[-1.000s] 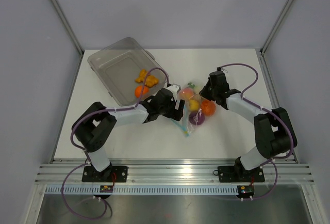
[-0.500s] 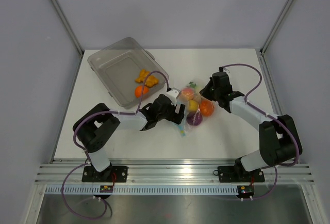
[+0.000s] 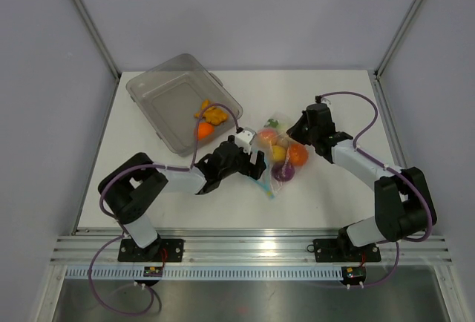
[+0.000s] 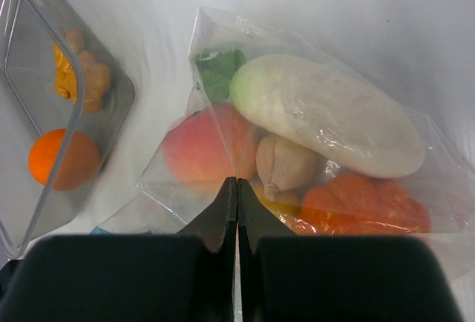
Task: Open the zip-top bag and remove the fake food
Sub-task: Pick up the fake fruit from the zipper food storage bag.
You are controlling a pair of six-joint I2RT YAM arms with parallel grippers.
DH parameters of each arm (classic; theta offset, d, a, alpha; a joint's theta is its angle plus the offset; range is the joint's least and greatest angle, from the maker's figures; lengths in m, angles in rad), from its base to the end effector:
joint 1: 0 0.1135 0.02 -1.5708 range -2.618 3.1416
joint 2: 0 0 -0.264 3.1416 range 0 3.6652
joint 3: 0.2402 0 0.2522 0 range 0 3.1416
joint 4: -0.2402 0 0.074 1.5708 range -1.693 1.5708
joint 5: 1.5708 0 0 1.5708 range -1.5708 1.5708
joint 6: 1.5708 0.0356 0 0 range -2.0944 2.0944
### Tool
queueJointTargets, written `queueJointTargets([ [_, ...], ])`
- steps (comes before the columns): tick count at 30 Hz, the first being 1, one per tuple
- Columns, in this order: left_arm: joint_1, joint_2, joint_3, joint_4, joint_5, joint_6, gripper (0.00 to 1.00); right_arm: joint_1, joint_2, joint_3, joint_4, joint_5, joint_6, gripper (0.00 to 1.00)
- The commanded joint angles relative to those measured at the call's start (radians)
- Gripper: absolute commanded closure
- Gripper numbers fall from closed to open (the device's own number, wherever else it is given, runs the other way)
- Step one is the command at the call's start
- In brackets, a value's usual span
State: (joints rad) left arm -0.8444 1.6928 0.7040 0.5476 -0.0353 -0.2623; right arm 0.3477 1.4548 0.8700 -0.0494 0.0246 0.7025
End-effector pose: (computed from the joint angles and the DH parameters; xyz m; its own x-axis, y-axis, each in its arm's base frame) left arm 0.2241 -0.2503 0.1571 -0.4621 0.1300 -0.8772 0.6275 0.7469 -0.2199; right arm 0.2965 0.1065 0.2256 -0.6332 0.4576 -0.6242 0.1142 0.8529 0.5094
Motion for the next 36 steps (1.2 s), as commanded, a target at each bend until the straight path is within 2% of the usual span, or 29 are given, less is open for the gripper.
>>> queueJointTargets([
  [1, -0.004, -0.042, -0.006, 0.157, 0.029, -0.002, 0.01, 0.007, -0.022, 0.001, 0.039, -0.02, 0.003, 1.0],
  [8, -0.004, -0.134, -0.057, 0.086, -0.028, -0.09, 0.01, 0.007, -0.025, 0.004, 0.036, -0.017, -0.001, 1.0],
  [11, -0.004, -0.183, -0.1, 0.089, 0.006, -0.139, 0.01, 0.007, -0.021, 0.011, 0.026, -0.002, 0.0, 1.0],
  [15, -0.01, -0.24, -0.192, 0.192, 0.009, -0.187, 0.01, 0.007, -0.013, 0.017, 0.017, 0.009, 0.003, 1.0],
  [20, -0.01, -0.265, -0.222, 0.241, 0.008, -0.248, 0.01, 0.007, -0.014, 0.018, 0.016, 0.008, 0.002, 1.0],
  [24, -0.01, -0.315, -0.287, 0.276, -0.075, -0.351, 0.01, 0.007, -0.013, 0.018, 0.019, 0.009, 0.002, 1.0],
  [30, -0.008, -0.253, -0.192, 0.229, -0.026, -0.411, 0.01, 0.007, -0.008, 0.02, 0.017, 0.008, 0.002, 1.0],
  [36, -0.01, -0.18, -0.164, 0.354, 0.071, -0.471, 0.01, 0.007, -0.011, 0.02, 0.019, 0.009, 0.002, 1.0],
])
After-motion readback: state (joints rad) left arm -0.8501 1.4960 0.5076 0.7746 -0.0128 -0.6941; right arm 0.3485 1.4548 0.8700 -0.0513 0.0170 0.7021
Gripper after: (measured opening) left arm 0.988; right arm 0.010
